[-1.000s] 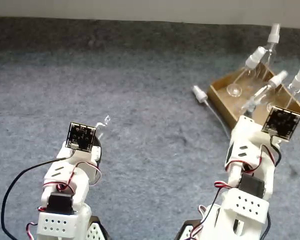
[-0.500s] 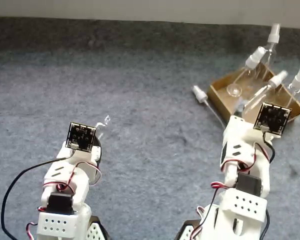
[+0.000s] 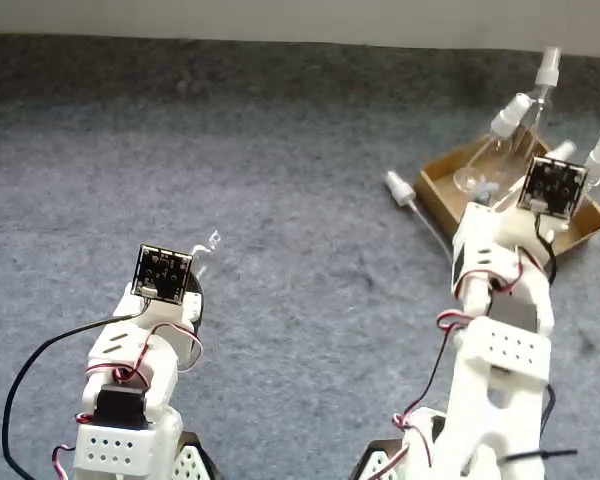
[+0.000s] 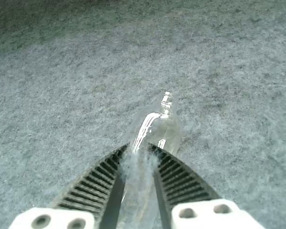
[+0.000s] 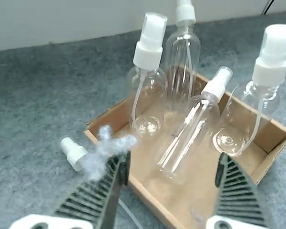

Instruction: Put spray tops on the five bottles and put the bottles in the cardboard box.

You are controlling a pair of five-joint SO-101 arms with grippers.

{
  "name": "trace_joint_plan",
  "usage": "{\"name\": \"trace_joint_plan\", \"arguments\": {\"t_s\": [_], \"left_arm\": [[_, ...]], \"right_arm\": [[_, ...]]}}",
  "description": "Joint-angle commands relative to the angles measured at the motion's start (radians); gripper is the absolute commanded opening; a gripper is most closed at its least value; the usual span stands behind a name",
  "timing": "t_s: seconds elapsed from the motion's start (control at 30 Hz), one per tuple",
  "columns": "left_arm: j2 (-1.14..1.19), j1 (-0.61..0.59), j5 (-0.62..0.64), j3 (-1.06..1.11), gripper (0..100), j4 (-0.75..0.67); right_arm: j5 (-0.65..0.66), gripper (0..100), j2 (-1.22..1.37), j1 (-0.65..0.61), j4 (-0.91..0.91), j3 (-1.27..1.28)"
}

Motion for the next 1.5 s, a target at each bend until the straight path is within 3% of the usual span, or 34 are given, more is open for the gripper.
{"name": "trace_joint_plan", "arguments": {"t_s": [0.0, 0.27, 0.57, 0.77, 1.47], "left_arm": [[-0.005, 0.016, -0.008, 0.021, 1, 0.006], [-0.005, 0.016, -0.008, 0.021, 1, 0.006], [-0.005, 0.016, -0.008, 0.021, 1, 0.006], [-0.005, 0.016, -0.008, 0.021, 1, 0.006], [-0.005, 0.016, -0.008, 0.021, 1, 0.006]], "right_arm": [[0.0, 25.3, 0.05, 0.033, -0.001, -0.102], [0.0, 25.3, -0.094, 0.025, 0.005, -0.091], [0.008, 25.3, -0.51, -0.042, 0.004, 0.185], [0.008, 25.3, -0.642, -0.038, 0.004, 0.277], [0.008, 25.3, -0.943, -0.036, 0.004, 0.114]]}}
